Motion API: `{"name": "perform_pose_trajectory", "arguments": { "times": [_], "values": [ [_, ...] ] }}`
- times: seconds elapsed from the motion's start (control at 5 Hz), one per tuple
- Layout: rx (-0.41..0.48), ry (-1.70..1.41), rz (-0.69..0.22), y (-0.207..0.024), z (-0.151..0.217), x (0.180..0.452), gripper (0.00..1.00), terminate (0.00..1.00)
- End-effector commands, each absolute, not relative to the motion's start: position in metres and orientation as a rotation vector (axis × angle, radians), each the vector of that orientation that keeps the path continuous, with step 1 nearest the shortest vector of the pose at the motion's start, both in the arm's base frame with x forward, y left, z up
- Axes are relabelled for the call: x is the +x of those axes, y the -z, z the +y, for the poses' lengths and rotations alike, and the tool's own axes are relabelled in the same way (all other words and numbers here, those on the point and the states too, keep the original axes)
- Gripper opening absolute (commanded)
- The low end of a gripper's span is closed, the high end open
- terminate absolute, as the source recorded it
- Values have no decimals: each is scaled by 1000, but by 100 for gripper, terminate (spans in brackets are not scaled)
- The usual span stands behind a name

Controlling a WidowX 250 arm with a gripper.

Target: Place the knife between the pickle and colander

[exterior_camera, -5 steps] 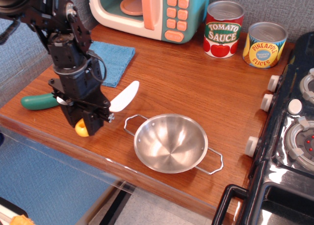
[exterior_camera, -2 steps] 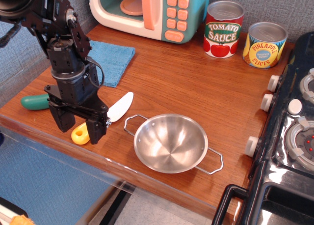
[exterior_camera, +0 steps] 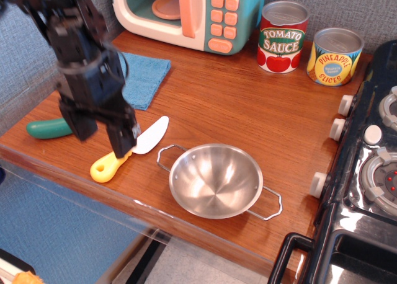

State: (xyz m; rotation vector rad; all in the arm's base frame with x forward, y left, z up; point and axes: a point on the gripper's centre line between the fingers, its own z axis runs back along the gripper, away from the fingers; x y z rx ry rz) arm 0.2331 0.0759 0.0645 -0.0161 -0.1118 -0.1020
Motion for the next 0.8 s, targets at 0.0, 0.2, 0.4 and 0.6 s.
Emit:
{"name": "perform_pose_trajectory", "arguments": {
  "times": [0.0, 0.2, 0.4, 0.6],
  "values": [
    [22, 123, -183, -94, 87, 240, 100, 0],
    [64, 145, -119, -89, 89, 241, 100, 0],
    [64, 145, -119, -89, 89, 241, 100, 0],
    [64, 145, -119, -89, 89, 241, 100, 100]
  ]
}}
